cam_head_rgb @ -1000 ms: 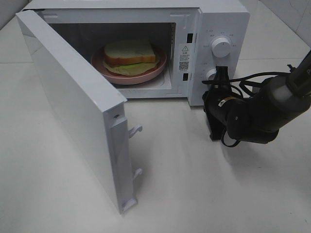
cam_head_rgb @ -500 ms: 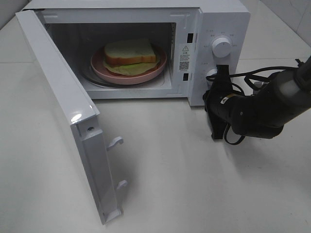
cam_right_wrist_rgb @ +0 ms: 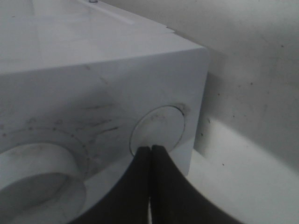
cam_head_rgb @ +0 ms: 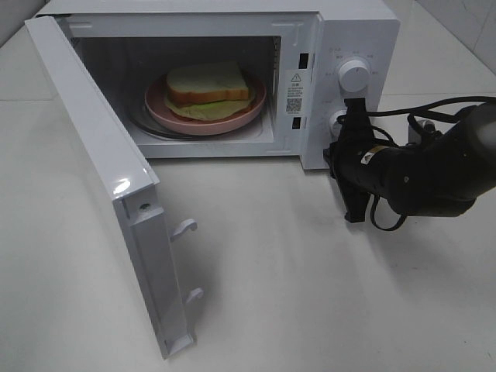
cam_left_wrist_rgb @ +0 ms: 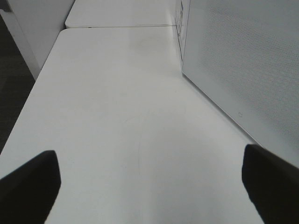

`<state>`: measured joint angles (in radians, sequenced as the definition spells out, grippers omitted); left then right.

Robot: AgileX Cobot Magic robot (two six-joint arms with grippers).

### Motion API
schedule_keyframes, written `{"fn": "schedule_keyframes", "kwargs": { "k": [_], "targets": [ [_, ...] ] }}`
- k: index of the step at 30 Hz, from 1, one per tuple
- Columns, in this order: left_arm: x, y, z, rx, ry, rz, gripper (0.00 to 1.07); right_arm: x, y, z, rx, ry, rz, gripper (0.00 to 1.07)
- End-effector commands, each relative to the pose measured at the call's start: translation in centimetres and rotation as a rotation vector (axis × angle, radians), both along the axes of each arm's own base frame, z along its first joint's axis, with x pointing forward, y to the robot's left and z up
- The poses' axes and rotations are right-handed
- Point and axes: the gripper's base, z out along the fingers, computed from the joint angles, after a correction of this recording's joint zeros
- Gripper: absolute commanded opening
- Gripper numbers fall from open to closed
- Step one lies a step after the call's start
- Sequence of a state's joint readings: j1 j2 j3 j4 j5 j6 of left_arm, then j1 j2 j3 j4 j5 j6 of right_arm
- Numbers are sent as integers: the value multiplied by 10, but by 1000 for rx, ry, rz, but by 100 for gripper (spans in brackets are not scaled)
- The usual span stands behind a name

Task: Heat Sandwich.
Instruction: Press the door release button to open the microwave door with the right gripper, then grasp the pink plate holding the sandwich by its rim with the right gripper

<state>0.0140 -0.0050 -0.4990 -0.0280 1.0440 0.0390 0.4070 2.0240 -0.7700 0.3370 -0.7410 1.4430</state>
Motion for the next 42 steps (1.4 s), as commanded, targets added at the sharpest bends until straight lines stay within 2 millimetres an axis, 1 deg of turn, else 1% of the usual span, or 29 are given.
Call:
{"fn": "schedule_keyframes", "kwargs": {
  "k": [1,5,6,8,10,11,12,16,18,20,23,24,28,30,31,33,35,36,38,40,42],
  "targets": [
    [-3,0,0,-4,-30,-3,100,-6,-1,6,-7,11,22,1],
    [-3,0,0,-4,-30,-3,100,-15,-5,13,-28,4,36,1],
    [-3,0,0,-4,-30,-3,100,-20,-7,17,-34,6,41,1],
    [-3,0,0,-4,-30,-3,100,-22,-8,20,-37,11,46,1],
    [-3,0,0,-4,-30,-3,100,-29,-9,23,-51,38,62,1],
    [-3,0,0,-4,-30,-3,100,-36,-11,26,-70,60,82,1],
    [-3,0,0,-4,-30,-3,100,-36,-11,26,-70,60,82,1],
    [-3,0,0,-4,-30,-3,100,-49,-15,38,-108,93,129,3],
    [-3,0,0,-4,-30,-3,100,-52,-15,41,-117,99,141,3],
    [-3,0,0,-4,-30,-3,100,-59,-15,49,-153,140,193,4],
    [-3,0,0,-4,-30,-3,100,-64,-15,54,-178,169,233,4],
    [-3,0,0,-4,-30,-3,100,-69,-15,59,-208,192,278,5],
    [-3,0,0,-4,-30,-3,100,-78,-16,66,-258,237,356,6],
    [-3,0,0,-4,-30,-3,100,-85,-16,73,-290,260,415,6],
    [-3,0,0,-4,-30,-3,100,-85,-16,73,-290,260,415,6],
    [-3,0,0,-4,-30,-3,100,-89,-17,80,-312,252,450,7],
    [-3,0,0,-4,-30,-3,100,-94,-17,89,-374,233,530,8],
    [-3,0,0,-4,-30,-3,100,-94,-17,89,-374,233,530,8],
    [-3,0,0,-4,-30,-3,100,-96,-16,100,-426,222,606,10],
    [-3,0,0,-4,-30,-3,100,-96,-15,102,-438,220,625,11],
    [-3,0,0,-4,-30,-3,100,-94,-12,110,-469,234,691,14]
  ]
}}
